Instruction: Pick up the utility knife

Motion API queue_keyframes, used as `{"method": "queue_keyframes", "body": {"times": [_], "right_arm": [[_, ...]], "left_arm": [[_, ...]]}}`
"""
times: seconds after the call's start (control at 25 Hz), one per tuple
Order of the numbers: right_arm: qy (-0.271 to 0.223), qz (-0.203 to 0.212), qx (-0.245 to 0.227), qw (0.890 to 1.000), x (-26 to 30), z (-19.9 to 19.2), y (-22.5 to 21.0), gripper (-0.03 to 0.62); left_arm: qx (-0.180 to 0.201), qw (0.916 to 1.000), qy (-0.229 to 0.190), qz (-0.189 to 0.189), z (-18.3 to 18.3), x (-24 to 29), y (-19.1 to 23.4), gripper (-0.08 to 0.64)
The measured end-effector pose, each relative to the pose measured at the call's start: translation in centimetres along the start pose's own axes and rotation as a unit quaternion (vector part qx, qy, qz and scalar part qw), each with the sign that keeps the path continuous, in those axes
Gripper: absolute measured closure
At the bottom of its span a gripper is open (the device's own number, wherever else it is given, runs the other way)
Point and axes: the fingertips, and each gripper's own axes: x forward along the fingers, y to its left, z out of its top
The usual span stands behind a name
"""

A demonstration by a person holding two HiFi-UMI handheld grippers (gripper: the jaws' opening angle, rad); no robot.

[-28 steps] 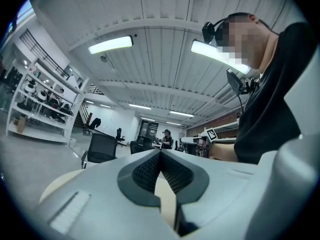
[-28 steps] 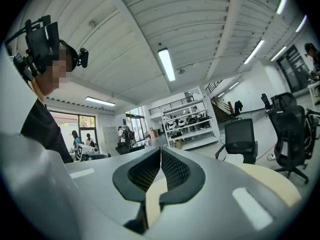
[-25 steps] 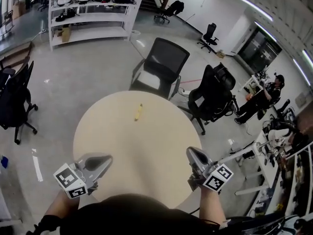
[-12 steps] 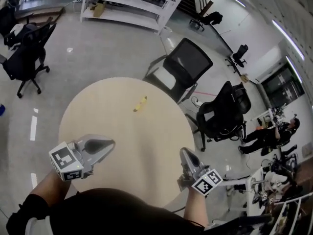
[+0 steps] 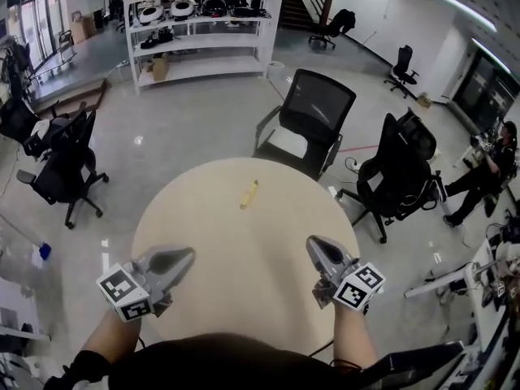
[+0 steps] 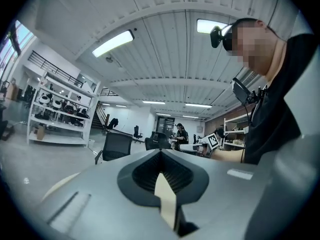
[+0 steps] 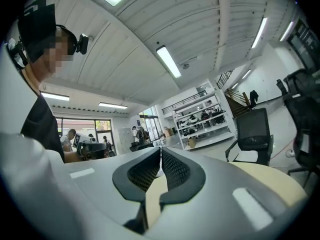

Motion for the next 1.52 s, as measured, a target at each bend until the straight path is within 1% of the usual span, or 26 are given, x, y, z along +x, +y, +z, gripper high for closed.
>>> {"method": "queue_keyframes", "body": {"times": [0.16,0.28,0.4,0.56,0.68,0.8,0.92,1.0,1.08,1.12,1.24,1.32,1.52], "right_arm": [[0.011,-0.051,-0.005,0.999,0.2,0.1,-2.4,0.565],[0.030,-0.071,-0.001,0.997,1.5,-0.3,-4.2,0.554],[0.051,-0.079,0.004,0.996,3.0,-1.5,-5.7,0.535],[0.074,-0.088,0.008,0.993,5.9,-3.0,-8.1,0.507],[0.087,-0.096,0.020,0.991,8.0,-4.4,-10.2,0.484],[0.109,-0.104,0.027,0.988,10.2,-6.1,-12.4,0.464],[0.125,-0.110,0.035,0.985,12.3,-8.0,-14.8,0.457],[0.132,-0.114,0.041,0.984,13.9,-9.3,-16.5,0.452],[0.141,-0.117,0.048,0.982,15.8,-10.7,-18.2,0.445],[0.146,-0.117,0.051,0.981,16.8,-11.4,-19.1,0.439],[0.159,-0.121,0.057,0.978,19.3,-13.6,-21.8,0.430],[0.165,-0.127,0.059,0.976,20.9,-14.9,-23.6,0.428],[0.188,-0.127,0.049,0.973,25.1,-18.6,-27.4,0.425]], "left_arm": [[0.000,1.0000,0.001,-0.008,-0.1,2.1,2.6,0.563],[0.002,1.0000,-0.001,-0.001,-0.1,3.7,4.5,0.563],[-0.004,1.0000,0.006,0.006,-1.2,4.5,6.0,0.563],[0.015,0.9997,0.018,0.000,-3.4,5.4,8.0,0.563],[0.004,0.9994,0.030,0.014,-4.2,6.4,9.8,0.563],[0.004,0.9993,0.030,0.022,-5.3,7.5,12.4,0.563],[-0.004,0.9990,0.033,0.030,-6.0,9.1,14.6,0.563],[-0.007,0.9991,0.026,0.033,-6.8,10.1,16.5,0.563],[-0.021,0.9991,0.018,0.032,-7.3,11.4,18.2,0.563],[-0.026,0.9990,0.020,0.031,-7.8,12.1,18.9,0.563],[-0.020,0.9987,0.038,0.028,-10.6,14.0,21.2,0.563],[-0.022,0.9983,0.050,0.020,-12.2,15.8,22.2,0.563],[-0.009,0.9972,0.074,0.002,-16.6,19.5,24.4,0.563]]}}
